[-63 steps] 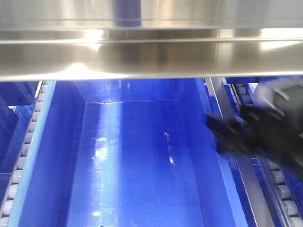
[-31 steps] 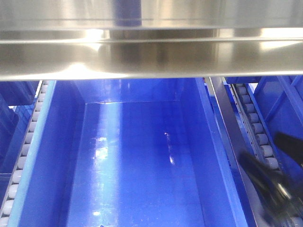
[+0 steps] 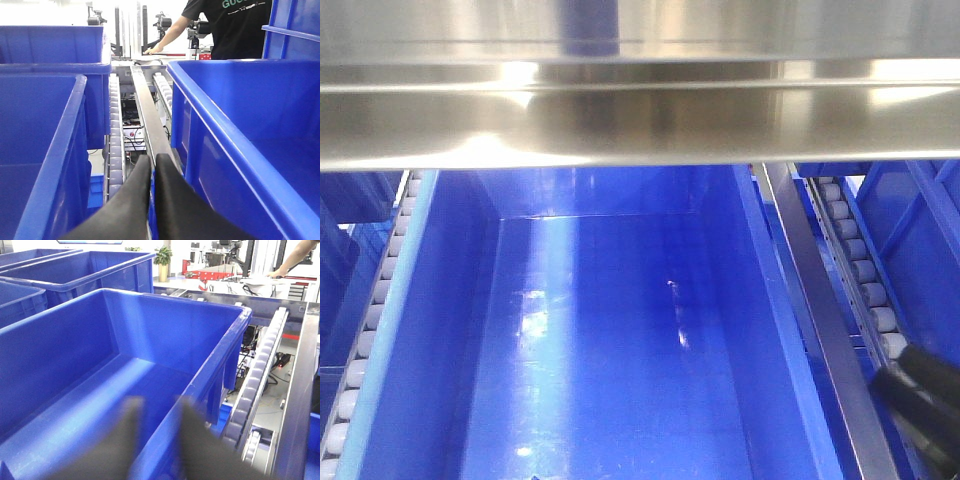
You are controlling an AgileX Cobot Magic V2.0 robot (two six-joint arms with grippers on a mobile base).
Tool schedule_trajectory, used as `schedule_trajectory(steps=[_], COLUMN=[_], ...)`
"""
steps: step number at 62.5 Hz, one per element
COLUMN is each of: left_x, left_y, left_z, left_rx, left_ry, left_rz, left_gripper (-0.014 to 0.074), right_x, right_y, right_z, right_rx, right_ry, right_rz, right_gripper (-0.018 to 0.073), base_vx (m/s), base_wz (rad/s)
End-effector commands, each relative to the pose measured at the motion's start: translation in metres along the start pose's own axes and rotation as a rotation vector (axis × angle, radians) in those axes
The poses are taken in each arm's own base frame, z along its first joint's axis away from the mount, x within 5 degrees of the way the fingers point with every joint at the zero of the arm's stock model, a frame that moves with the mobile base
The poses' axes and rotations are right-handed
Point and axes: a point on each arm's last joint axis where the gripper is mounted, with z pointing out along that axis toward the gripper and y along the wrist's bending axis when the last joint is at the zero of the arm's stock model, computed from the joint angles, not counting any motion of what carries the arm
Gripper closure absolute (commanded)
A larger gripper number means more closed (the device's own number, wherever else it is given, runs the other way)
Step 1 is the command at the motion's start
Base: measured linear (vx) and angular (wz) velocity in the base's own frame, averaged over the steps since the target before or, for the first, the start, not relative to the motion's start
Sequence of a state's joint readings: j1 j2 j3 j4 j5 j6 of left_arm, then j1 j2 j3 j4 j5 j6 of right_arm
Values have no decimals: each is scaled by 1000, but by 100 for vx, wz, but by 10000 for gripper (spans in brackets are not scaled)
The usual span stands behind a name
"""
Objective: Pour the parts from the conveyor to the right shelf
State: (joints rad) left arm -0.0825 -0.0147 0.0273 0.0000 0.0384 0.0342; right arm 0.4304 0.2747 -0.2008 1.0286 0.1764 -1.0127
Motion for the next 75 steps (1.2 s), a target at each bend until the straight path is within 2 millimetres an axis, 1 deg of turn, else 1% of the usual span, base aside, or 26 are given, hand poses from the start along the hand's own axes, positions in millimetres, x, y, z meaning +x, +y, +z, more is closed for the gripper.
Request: schedule_trajectory(steps=[1,8,34,40,43,50,55,67,75], left_x=[3,3,3,3,3,3,3,3,3], left_y=[0,0,0,0,0,0,0,0,0], left_z=[0,0,0,0,0,0,0,0,0], left_rx=[2,2,2,2,2,2,2,2,2], left_ry=[-53,-53,-53,-53,-53,-53,-53,-53,-53], left_rz=[-9,-9,-9,-9,-9,-9,-9,-9,-9], left_gripper=[603,603,603,603,603,603,603,603,603], right_x=[-10,-8,-8,-7,-7,-11,-9,-8,-7], right_y=[0,2,3,-2,-3,0,-2,-11,-15], right_z=[0,-1,-1,0,0,-8,-13,-26,-34], right_rx=[3,-25,-27,28,29,21,59,243,342], right_ry=[-25,-10,-8,-30,-27,-42,-40,-75,-100], right_rz=[13,19,17,18,10,-35,4,122,111], right_gripper=[570,568,568,568,568,568,568,568,568], base_vx=[0,0,0,0,0,0,0,0,0], base_wz=[0,0,0,0,0,0,0,0,0])
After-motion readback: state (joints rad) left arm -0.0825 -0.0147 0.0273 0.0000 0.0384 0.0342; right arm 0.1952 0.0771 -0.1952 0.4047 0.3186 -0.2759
